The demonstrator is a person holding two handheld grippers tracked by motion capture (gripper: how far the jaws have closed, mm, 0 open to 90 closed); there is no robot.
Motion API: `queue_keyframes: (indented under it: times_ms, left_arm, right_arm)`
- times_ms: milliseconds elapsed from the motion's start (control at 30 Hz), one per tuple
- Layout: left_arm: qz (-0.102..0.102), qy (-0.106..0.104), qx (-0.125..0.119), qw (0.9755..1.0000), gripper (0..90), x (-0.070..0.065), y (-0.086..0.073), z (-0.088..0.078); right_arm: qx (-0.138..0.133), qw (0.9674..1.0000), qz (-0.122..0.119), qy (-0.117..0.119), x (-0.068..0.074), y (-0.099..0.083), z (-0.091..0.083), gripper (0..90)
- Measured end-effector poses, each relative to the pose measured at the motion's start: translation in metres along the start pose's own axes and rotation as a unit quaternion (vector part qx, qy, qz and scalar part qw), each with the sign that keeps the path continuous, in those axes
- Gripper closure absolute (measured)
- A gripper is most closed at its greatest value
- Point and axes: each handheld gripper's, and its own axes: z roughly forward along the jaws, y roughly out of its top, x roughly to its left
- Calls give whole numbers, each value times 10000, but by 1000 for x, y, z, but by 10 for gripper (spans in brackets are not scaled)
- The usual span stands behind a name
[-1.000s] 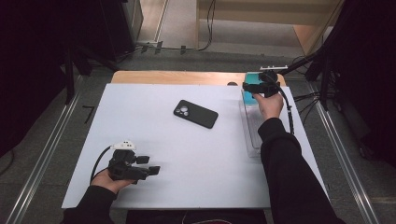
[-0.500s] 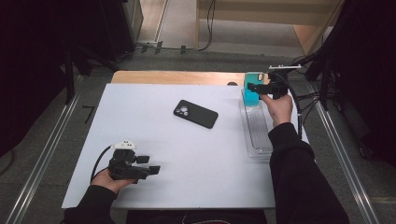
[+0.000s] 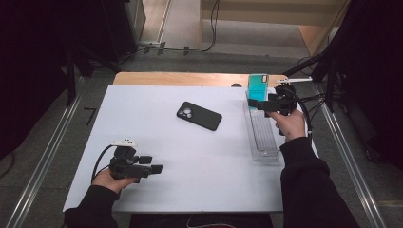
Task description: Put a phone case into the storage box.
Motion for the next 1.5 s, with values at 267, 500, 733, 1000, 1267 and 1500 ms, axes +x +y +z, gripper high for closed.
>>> queue_keyframes:
  times_ms: [267, 500, 733, 1000, 1267, 1500]
  left_arm:
    - [63, -8, 9, 10000, 281, 2, 5, 2]
    - [98, -19, 49, 9999, 281, 0, 7, 3]
    - [115, -22, 62, 9999, 281, 0, 8, 4]
    - [102, -30, 40, 9999, 281, 0, 8, 3]
    - [136, -36, 55, 9999, 281, -1, 8, 3]
    - [171, -64, 44, 9998, 281, -3, 8, 3]
  right_arm:
    - [138, 9995, -176, 238, 19, -13, -10, 125]
    - [308, 9978, -350, 461, 34, -24, -16, 200]
    - [502, 9938, -574, 812, 48, -39, -21, 223]
    - [594, 9880, -926, 1086, 64, -61, -25, 224]
    - [796, 9815, -1073, 1370, 69, -88, -27, 239]
    - [936, 9756, -1321, 1480, 72, -107, -29, 250]
